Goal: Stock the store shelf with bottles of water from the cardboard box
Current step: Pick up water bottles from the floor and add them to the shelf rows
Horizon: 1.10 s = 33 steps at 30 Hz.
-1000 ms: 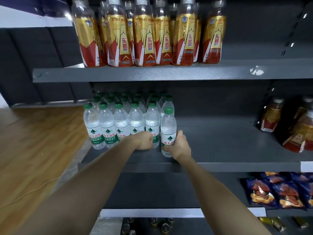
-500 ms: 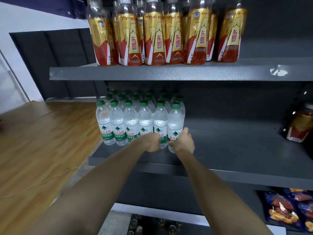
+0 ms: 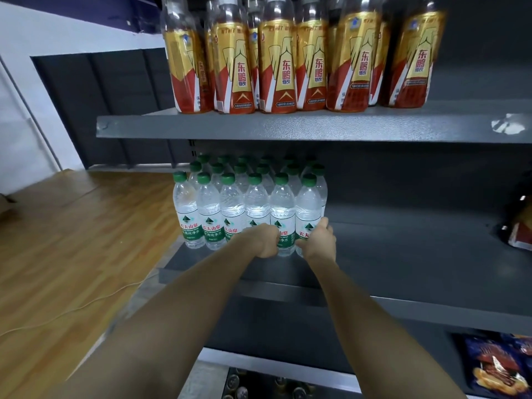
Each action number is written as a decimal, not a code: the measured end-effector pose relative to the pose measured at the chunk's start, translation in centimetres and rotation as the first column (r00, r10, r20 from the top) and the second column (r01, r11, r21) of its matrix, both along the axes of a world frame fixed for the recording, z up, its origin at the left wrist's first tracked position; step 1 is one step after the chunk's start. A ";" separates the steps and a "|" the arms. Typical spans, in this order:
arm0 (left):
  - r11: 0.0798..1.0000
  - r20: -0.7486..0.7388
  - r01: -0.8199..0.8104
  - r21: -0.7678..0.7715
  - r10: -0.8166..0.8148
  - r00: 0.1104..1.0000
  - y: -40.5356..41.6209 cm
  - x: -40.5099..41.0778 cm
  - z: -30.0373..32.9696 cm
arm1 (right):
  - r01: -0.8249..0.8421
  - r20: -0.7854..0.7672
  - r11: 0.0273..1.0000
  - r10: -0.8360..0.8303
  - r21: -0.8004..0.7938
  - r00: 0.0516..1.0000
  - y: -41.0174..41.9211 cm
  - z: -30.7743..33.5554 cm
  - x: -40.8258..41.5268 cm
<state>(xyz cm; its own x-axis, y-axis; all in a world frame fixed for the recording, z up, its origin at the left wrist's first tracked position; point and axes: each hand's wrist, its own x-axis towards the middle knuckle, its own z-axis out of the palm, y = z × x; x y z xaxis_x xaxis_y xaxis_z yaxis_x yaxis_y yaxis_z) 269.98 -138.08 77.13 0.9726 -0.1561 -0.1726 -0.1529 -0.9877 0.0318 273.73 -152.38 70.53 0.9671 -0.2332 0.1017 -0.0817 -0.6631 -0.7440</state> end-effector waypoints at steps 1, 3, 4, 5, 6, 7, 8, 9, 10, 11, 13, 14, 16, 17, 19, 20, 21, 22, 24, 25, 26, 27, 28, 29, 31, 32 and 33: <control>1.000 0.002 0.004 0.003 -0.004 1.000 -0.1 0.0 -0.1 | -0.002 -0.005 1.000 0.002 0.006 1.000 0.1 0.1 0.1; 1.000 0.010 0.023 -0.001 -0.023 1.000 -0.2 -0.2 -0.2 | -0.004 -0.032 1.000 0.004 0.018 0.999 0.3 0.3 0.1; 1.000 0.012 0.028 -0.004 -0.028 1.000 -0.3 -0.2 -0.2 | -0.005 -0.053 1.000 0.006 0.018 0.999 0.3 0.4 0.2; 0.999 0.013 0.036 -0.007 -0.035 0.999 -0.3 -0.3 -0.2 | -0.001 -0.072 1.000 0.002 0.010 0.997 0.4 0.5 0.1; 0.999 0.015 0.041 -0.013 -0.041 0.999 -0.2 -0.4 -0.2 | 0.004 -0.086 1.000 -0.005 -0.011 0.996 0.4 0.5 -0.1; 0.999 0.021 0.045 -0.020 -0.044 0.999 -0.1 -0.4 -0.1 | 0.010 -0.091 0.999 -0.014 -0.046 0.996 0.5 0.5 -0.4; 0.998 0.026 0.051 -0.026 -0.050 0.998 0.0 -0.4 -0.1 | 0.013 -0.094 0.996 -0.021 -0.089 0.995 0.4 0.5 -0.6; 0.998 0.029 0.061 -0.033 -0.060 0.998 0.1 -0.4 0.0 | 0.011 -0.096 0.992 -0.024 -0.126 0.995 0.4 0.5 -0.9; 0.996 0.027 0.081 -0.039 -0.080 0.996 0.3 -0.5 0.1 | 0.010 -0.096 0.989 -0.024 -0.148 0.995 0.3 0.4 -1.2; 0.994 0.024 0.100 -0.042 -0.099 0.995 0.4 -0.5 0.2 | 0.001 -0.100 0.987 -0.017 -0.158 0.995 0.1 0.4 -1.5; 0.990 0.022 0.131 -0.052 -0.130 0.991 0.7 -0.6 0.0 | -0.019 -0.090 0.985 0.004 -0.170 0.996 -0.1 0.4 -2.3; 0.988 0.019 0.145 -0.060 -0.144 0.989 0.9 -0.7 -0.1 | -0.035 -0.091 0.983 0.019 -0.183 0.996 -0.1 0.6 -2.8; 0.982 0.000 0.176 -0.072 -0.176 0.984 1.2 -0.7 -0.1 | -0.061 -0.088 0.978 0.044 -0.199 0.995 -0.1 0.9 -4.0; 0.977 0.005 0.196 -0.082 -0.196 0.981 1.2 -0.6 -0.2 | -0.062 -0.080 0.975 0.046 -0.212 0.996 -0.2 1.1 -4.6; 0.964 0.019 0.242 -0.106 -0.242 0.970 1.0 -0.8 0.0 | -0.046 -0.065 0.965 0.030 -0.259 0.997 -0.5 1.3 -6.1; 0.955 0.015 0.277 -0.105 -0.277 0.961 0.6 -1.1 0.2 | -0.025 -0.062 0.959 0.008 -0.281 0.998 -0.9 1.3 -6.9; 0.944 0.009 0.312 -0.109 -0.313 0.950 0.3 -1.5 0.2 | 0.001 -0.063 0.956 -0.020 -0.294 0.998 -1.4 1.0 -7.8; 0.933 0.001 0.339 -0.122 -0.342 0.940 -0.1 -2.0 0.1 | 0.031 -0.072 0.956 -0.054 -0.292 0.996 -1.8 0.9 -9.1; 0.908 -0.005 0.390 -0.154 -0.395 0.919 -1.1 -3.2 -0.1 | 0.102 -0.096 0.951 -0.135 -0.291 0.986 -2.9 0.2 -11.8; 0.891 -0.001 0.427 -0.157 -0.432 0.902 -1.7 -3.9 -0.4 | 0.135 -0.102 0.945 -0.172 -0.298 0.980 -3.4 -0.3 -13.3; 0.873 -0.005 0.461 -0.159 -0.468 0.884 -2.3 -4.8 -0.8 | 0.161 -0.123 0.939 -0.206 -0.304 0.971 -4.0 -1.1 -14.8; 0.856 -0.021 0.491 -0.163 -0.501 0.865 -3.0 -5.6 -1.4 | 0.182 -0.137 0.930 -0.236 -0.319 0.962 -4.4 -2.0 -16.4; 0.841 -0.050 0.513 -0.172 -0.527 0.848 -3.6 -6.4 -2.1 | 0.204 -0.169 0.922 -0.270 -0.330 0.948 -4.8 -2.7 -18.0; 0.819 -0.079 0.543 -0.185 -0.563 0.823 -4.3 -7.3 -2.9 | 0.211 -0.204 0.916 -0.292 -0.342 0.934 -5.1 -3.7 -19.7; 0.780 -0.128 0.591 -0.205 -0.620 0.774 -5.6 -9.3 -4.9 | 0.223 -0.278 0.911 -0.327 -0.346 0.903 -5.7 -5.6 -23.3; 0.774 -0.153 0.600 -0.204 -0.630 0.761 -6.3 -10.5 -6.1 | 0.232 -0.319 0.908 -0.347 -0.349 0.882 -5.9 -6.3 -25.3; 0.765 -0.180 0.609 -0.209 -0.643 0.745 -7.0 -11.9 -7.4 | 0.244 -0.348 0.904 -0.367 -0.351 0.863 -6.0 -7.1 -27.2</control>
